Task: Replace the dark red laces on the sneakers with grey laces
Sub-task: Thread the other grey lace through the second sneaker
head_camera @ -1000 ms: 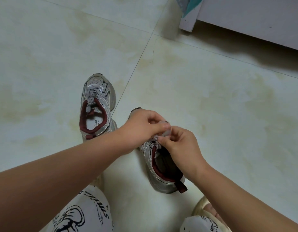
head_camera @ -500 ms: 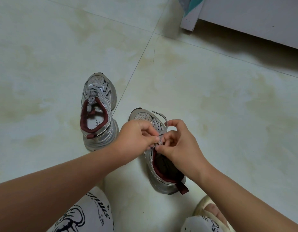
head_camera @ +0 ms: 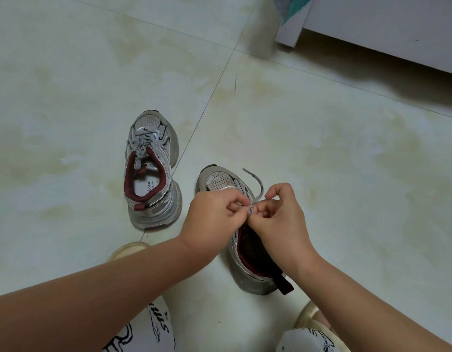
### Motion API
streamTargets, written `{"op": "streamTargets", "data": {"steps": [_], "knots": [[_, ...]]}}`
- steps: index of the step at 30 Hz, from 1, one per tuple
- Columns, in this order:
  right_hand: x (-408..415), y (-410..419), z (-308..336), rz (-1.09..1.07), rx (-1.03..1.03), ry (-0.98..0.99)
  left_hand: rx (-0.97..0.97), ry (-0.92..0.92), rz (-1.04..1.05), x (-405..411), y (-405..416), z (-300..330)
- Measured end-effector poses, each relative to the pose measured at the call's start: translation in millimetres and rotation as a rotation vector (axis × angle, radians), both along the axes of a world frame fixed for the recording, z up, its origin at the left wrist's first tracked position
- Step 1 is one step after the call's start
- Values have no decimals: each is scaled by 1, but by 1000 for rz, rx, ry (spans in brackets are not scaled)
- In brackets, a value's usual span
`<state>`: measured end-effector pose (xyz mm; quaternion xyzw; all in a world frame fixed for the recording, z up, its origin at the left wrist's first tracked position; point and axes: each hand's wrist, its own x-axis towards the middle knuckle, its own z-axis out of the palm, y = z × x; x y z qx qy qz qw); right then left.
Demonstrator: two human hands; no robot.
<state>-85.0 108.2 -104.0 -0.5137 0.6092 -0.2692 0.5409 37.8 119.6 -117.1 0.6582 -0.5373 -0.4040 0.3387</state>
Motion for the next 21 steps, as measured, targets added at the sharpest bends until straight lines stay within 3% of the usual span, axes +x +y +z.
{"op": "streamTargets", "data": {"steps": [3, 6, 13, 18, 21], "knots": [[-2, -2, -1, -20, 24, -16, -320, -298, -257, 6, -4, -3], [-4, -4, -2, -15, 53, -27, -477, -461, -442, 15, -8, -8], [-5, -4, -2, 21, -49, 113, -551, -739, -532, 17, -9, -7], [-1, 3, 4, 134, -211, 304, -557, -725, -536, 18, -11, -8], [0, 8, 3, 238, -349, 387, -350, -588, -568, 18, -13, -6]]}}
